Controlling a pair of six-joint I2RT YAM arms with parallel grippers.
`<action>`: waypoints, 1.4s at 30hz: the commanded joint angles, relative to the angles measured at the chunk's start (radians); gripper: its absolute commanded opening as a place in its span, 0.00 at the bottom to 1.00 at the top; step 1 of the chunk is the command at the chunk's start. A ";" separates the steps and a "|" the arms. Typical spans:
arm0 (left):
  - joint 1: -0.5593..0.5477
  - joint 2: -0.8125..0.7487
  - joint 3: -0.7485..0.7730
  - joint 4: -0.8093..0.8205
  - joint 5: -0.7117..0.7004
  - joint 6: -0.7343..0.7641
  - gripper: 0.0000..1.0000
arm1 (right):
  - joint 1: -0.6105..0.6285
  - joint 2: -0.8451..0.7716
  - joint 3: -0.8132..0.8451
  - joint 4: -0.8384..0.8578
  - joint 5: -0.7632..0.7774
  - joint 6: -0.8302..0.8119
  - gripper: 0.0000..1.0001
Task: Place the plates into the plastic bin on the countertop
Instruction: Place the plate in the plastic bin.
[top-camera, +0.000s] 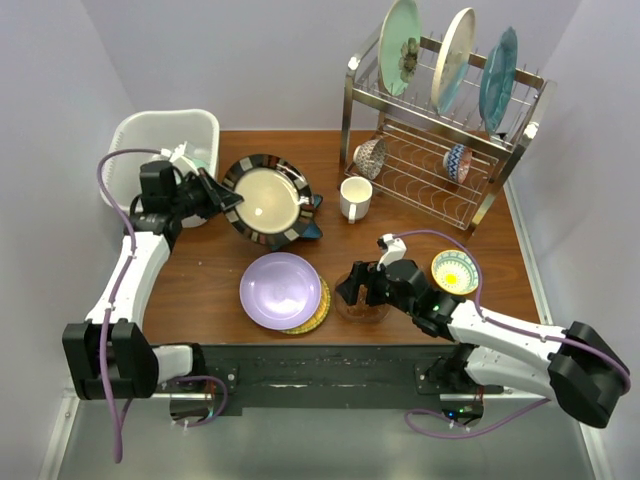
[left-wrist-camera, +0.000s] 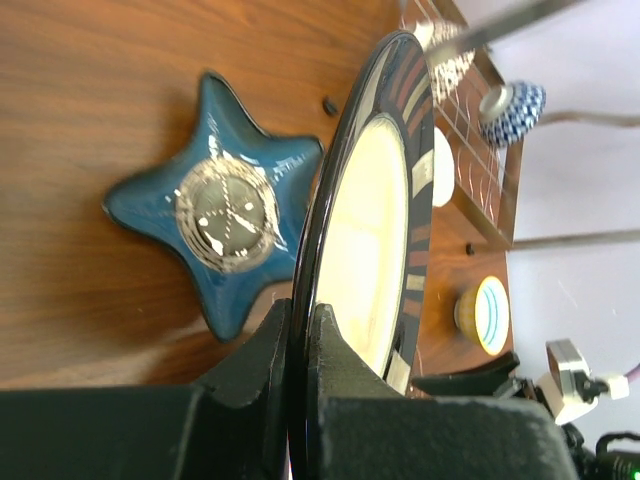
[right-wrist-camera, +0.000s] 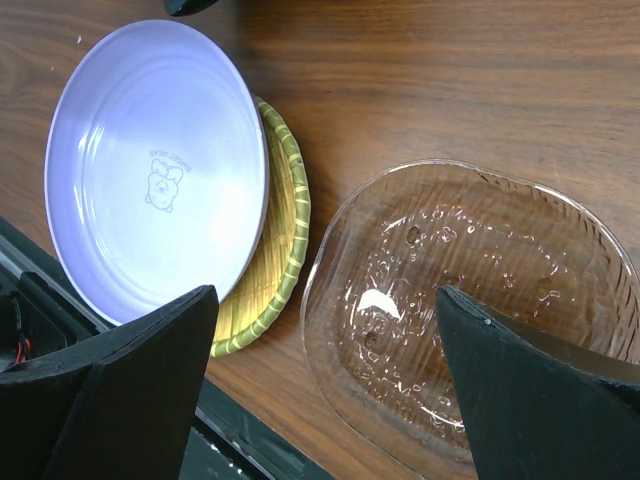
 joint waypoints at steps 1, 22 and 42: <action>0.059 -0.011 0.102 0.103 0.086 -0.011 0.00 | 0.005 0.009 0.033 0.035 0.004 -0.014 0.94; 0.266 0.004 0.085 0.201 0.031 -0.076 0.00 | 0.005 0.006 0.032 0.024 0.015 -0.025 0.94; 0.407 0.003 0.038 0.260 -0.117 -0.189 0.00 | 0.004 0.019 0.038 0.026 0.007 -0.019 0.93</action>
